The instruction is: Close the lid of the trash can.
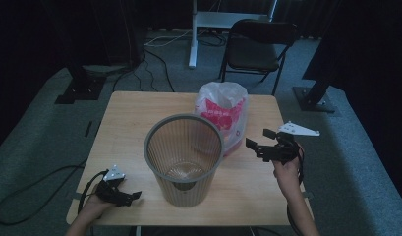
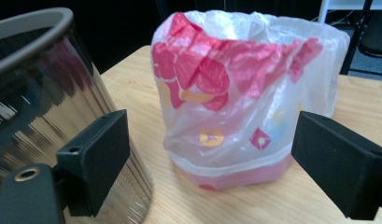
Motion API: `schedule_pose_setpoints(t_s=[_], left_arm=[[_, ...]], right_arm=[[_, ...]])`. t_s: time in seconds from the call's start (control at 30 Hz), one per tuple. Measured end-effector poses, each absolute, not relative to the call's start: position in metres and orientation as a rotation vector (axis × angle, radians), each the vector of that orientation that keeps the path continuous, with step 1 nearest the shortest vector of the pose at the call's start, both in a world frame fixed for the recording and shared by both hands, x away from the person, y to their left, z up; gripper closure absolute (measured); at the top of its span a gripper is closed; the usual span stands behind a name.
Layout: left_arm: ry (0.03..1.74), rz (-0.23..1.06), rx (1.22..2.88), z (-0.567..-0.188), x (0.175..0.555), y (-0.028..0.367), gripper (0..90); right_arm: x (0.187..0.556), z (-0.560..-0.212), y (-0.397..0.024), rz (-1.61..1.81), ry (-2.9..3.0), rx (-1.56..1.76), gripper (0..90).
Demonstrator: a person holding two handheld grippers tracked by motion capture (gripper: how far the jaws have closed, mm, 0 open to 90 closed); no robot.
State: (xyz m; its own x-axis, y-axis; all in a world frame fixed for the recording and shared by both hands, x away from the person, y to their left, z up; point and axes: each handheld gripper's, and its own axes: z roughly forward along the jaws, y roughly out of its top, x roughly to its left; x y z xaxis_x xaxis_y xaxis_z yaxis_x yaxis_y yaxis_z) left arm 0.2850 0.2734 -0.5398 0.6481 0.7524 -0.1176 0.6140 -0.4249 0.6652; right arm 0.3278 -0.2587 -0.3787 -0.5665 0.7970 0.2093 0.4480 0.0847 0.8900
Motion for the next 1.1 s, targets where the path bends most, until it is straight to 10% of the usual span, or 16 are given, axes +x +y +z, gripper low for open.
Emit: schedule_pose_setpoints(t_s=[1.1], left_arm=[[1.053, 0.253, 2.169, -0.54, 0.285, 0.274, 0.0]], right_arm=[[0.302, -0.454, -0.31, 1.438, 1.929, 1.39, 11.1]])
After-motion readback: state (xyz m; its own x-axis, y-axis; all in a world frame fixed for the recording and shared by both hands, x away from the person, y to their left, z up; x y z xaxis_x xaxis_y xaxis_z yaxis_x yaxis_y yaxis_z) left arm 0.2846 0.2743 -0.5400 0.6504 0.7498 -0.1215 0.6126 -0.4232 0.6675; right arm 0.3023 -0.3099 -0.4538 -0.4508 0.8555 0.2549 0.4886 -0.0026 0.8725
